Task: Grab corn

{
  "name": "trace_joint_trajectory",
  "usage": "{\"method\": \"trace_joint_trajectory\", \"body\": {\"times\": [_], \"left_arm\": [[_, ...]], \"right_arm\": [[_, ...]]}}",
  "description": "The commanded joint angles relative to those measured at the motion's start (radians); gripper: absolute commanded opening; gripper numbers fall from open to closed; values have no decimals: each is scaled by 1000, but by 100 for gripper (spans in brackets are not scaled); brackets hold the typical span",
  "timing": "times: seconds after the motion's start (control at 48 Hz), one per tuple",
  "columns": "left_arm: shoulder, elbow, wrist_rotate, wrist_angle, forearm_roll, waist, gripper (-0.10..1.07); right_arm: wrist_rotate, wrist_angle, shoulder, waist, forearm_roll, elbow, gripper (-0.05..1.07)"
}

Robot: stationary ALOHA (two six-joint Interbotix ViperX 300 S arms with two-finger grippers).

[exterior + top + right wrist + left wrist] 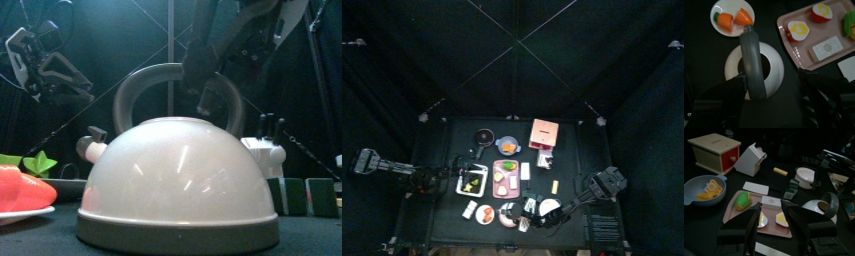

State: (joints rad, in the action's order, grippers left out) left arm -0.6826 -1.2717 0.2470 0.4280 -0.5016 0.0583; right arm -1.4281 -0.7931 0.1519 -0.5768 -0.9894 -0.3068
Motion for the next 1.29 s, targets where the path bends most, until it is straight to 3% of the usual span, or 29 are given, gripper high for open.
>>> {"method": "trace_joint_trajectory", "body": {"times": [0.0,0.104,0.208,0.333,0.5,0.646,0.792,0.979,1.271], "left_arm": [[0,9,3,5,6,-3,78],[14,11,5,3,41,-2,79],[54,26,5,3,114,-9,79],[126,67,5,3,176,-28,84],[296,156,5,3,236,-66,101],[472,256,6,3,238,-120,101],[666,377,31,-15,261,-138,101],[781,485,141,-61,221,-172,101],[811,499,410,-51,81,-192,101]], "right_arm": [[-3,-17,-67,-2,-69,25,104],[-8,-75,-101,6,-175,14,104],[-11,-91,-121,29,-210,8,104],[-118,-97,-156,83,-247,-46,104],[-394,-71,-284,137,-367,-250,104],[-635,-28,-390,196,-462,-400,104],[-741,-6,-437,207,-529,-488,104],[-736,8,-437,202,-531,-505,104],[-735,8,-428,202,-531,-503,104]]}}
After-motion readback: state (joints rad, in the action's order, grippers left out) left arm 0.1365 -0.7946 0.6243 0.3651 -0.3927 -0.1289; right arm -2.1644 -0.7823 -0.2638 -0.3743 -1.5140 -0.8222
